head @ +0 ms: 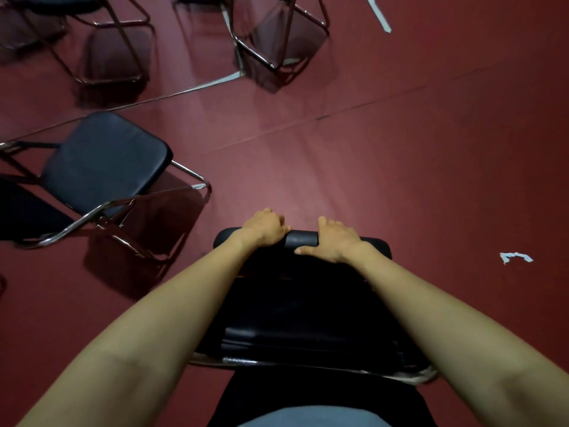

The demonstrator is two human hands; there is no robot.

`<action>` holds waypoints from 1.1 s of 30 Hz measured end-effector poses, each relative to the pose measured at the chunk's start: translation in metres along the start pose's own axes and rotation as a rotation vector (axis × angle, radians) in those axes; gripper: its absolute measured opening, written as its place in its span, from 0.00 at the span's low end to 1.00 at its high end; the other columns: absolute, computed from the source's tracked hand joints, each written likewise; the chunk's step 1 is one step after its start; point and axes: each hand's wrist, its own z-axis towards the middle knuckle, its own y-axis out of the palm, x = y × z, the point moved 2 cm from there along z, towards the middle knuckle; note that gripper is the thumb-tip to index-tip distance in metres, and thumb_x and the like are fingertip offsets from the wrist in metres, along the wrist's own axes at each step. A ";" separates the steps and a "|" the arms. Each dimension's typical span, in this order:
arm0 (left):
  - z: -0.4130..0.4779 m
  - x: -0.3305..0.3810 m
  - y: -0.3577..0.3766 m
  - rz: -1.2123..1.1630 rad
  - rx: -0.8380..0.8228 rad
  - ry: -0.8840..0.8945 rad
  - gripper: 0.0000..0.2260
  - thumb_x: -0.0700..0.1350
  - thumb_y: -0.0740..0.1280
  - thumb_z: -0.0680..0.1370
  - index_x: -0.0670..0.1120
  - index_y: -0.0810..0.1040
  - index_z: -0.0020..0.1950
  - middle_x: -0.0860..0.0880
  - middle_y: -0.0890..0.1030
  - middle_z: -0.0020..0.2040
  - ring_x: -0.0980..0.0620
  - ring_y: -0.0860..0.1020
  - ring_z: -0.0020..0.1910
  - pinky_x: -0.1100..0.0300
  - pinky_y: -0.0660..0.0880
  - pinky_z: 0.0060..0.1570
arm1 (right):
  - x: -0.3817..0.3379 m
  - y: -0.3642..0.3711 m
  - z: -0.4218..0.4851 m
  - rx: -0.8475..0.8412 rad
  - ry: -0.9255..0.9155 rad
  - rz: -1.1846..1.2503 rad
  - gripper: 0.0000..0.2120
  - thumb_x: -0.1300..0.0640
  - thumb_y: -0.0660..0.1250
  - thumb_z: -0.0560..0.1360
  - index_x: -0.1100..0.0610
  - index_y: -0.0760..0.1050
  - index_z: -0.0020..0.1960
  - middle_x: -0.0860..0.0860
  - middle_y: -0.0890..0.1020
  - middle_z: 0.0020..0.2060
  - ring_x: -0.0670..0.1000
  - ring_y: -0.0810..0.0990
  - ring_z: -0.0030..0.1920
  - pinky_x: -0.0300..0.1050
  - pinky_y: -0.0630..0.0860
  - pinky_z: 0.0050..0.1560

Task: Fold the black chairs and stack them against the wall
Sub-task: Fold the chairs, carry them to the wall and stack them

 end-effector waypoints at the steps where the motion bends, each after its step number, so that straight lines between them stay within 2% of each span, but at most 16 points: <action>1: -0.003 0.002 0.001 0.004 0.004 -0.007 0.20 0.53 0.57 0.82 0.41 0.73 0.67 0.36 0.70 0.65 0.37 0.69 0.66 0.50 0.66 0.65 | -0.001 0.001 -0.003 0.006 -0.006 -0.007 0.40 0.29 0.63 0.68 0.59 0.62 0.65 0.57 0.72 0.62 0.58 0.71 0.62 0.52 0.69 0.57; 5: -0.015 0.007 0.007 -0.005 0.021 -0.024 0.22 0.55 0.57 0.82 0.42 0.72 0.67 0.38 0.69 0.66 0.38 0.67 0.68 0.49 0.65 0.66 | -0.003 0.006 -0.013 0.028 -0.011 -0.026 0.40 0.30 0.63 0.70 0.59 0.61 0.67 0.56 0.70 0.64 0.57 0.69 0.64 0.53 0.68 0.59; 11: -0.021 0.009 0.015 -0.025 0.066 -0.022 0.21 0.56 0.59 0.81 0.42 0.73 0.66 0.39 0.69 0.65 0.40 0.67 0.67 0.47 0.65 0.67 | -0.002 0.013 -0.014 0.068 0.010 -0.031 0.33 0.39 0.68 0.72 0.59 0.61 0.65 0.57 0.69 0.64 0.58 0.67 0.66 0.55 0.67 0.61; 13: -0.023 0.010 0.007 -0.056 0.035 -0.023 0.21 0.55 0.60 0.81 0.41 0.74 0.66 0.38 0.70 0.65 0.39 0.69 0.66 0.50 0.67 0.66 | -0.003 0.012 -0.011 0.070 0.016 -0.038 0.33 0.41 0.69 0.72 0.58 0.60 0.66 0.57 0.69 0.65 0.58 0.67 0.66 0.55 0.66 0.62; 15: -0.031 0.009 -0.002 -0.142 0.007 -0.017 0.19 0.53 0.61 0.81 0.42 0.77 0.65 0.39 0.75 0.64 0.41 0.73 0.63 0.55 0.69 0.61 | -0.006 0.016 -0.009 0.069 0.004 -0.091 0.32 0.42 0.67 0.73 0.55 0.59 0.69 0.57 0.67 0.65 0.58 0.66 0.66 0.56 0.65 0.63; 17: -0.051 0.003 -0.004 -0.248 0.032 -0.001 0.18 0.52 0.62 0.81 0.43 0.77 0.66 0.41 0.78 0.63 0.43 0.75 0.62 0.57 0.70 0.59 | -0.008 0.022 -0.011 0.072 0.006 -0.120 0.29 0.42 0.66 0.74 0.53 0.60 0.69 0.57 0.67 0.64 0.58 0.65 0.66 0.57 0.63 0.64; 20: -0.092 -0.011 0.006 -0.304 0.229 -0.041 0.18 0.51 0.64 0.79 0.44 0.76 0.66 0.43 0.78 0.65 0.44 0.75 0.64 0.55 0.71 0.63 | -0.011 0.025 -0.013 0.066 0.017 -0.103 0.29 0.43 0.67 0.74 0.53 0.61 0.69 0.57 0.67 0.63 0.59 0.65 0.65 0.58 0.63 0.64; 23: -0.125 -0.022 0.011 -0.204 0.444 -0.132 0.14 0.50 0.65 0.78 0.47 0.79 0.61 0.45 0.79 0.60 0.42 0.76 0.60 0.52 0.72 0.58 | -0.014 0.025 -0.015 0.025 0.037 -0.098 0.27 0.45 0.67 0.75 0.54 0.62 0.68 0.58 0.70 0.62 0.59 0.68 0.63 0.58 0.64 0.63; 25: -0.141 -0.025 0.006 -0.210 0.654 -0.174 0.11 0.48 0.65 0.78 0.45 0.81 0.57 0.43 0.81 0.55 0.40 0.78 0.56 0.50 0.72 0.55 | -0.016 0.025 -0.014 -0.005 0.030 -0.117 0.25 0.45 0.67 0.75 0.55 0.62 0.65 0.57 0.73 0.60 0.59 0.72 0.61 0.56 0.66 0.60; 26: -0.148 -0.025 0.007 -0.229 0.748 -0.187 0.10 0.46 0.66 0.77 0.44 0.82 0.54 0.43 0.81 0.52 0.39 0.78 0.53 0.50 0.71 0.56 | -0.017 0.025 -0.012 -0.012 0.029 -0.122 0.25 0.45 0.67 0.75 0.55 0.62 0.64 0.57 0.74 0.59 0.59 0.73 0.60 0.56 0.67 0.59; 28: -0.159 -0.021 0.021 -0.255 0.890 -0.233 0.09 0.45 0.66 0.75 0.44 0.83 0.48 0.44 0.82 0.49 0.41 0.78 0.53 0.48 0.65 0.64 | -0.016 0.021 -0.007 -0.009 0.034 -0.132 0.25 0.46 0.68 0.75 0.56 0.62 0.64 0.57 0.75 0.58 0.59 0.74 0.59 0.56 0.68 0.59; 30: -0.167 -0.007 0.046 -0.300 1.000 -0.336 0.10 0.47 0.65 0.74 0.45 0.84 0.47 0.44 0.80 0.56 0.42 0.73 0.63 0.46 0.53 0.72 | -0.017 0.016 -0.002 -0.019 0.037 -0.143 0.27 0.46 0.69 0.74 0.57 0.61 0.65 0.58 0.76 0.58 0.60 0.75 0.59 0.58 0.70 0.60; 31: -0.170 0.004 0.057 -0.344 1.057 -0.387 0.12 0.48 0.64 0.74 0.45 0.83 0.51 0.42 0.76 0.63 0.42 0.68 0.69 0.44 0.49 0.73 | -0.017 0.015 0.000 -0.029 0.028 -0.145 0.28 0.46 0.70 0.73 0.57 0.61 0.64 0.57 0.76 0.58 0.60 0.75 0.59 0.58 0.71 0.60; 33: -0.173 0.026 0.070 -0.445 1.139 -0.503 0.19 0.50 0.63 0.74 0.44 0.77 0.62 0.38 0.64 0.73 0.40 0.56 0.74 0.41 0.47 0.73 | -0.017 0.016 0.003 -0.049 -0.031 -0.154 0.29 0.46 0.72 0.72 0.57 0.62 0.63 0.57 0.77 0.57 0.59 0.76 0.58 0.55 0.74 0.56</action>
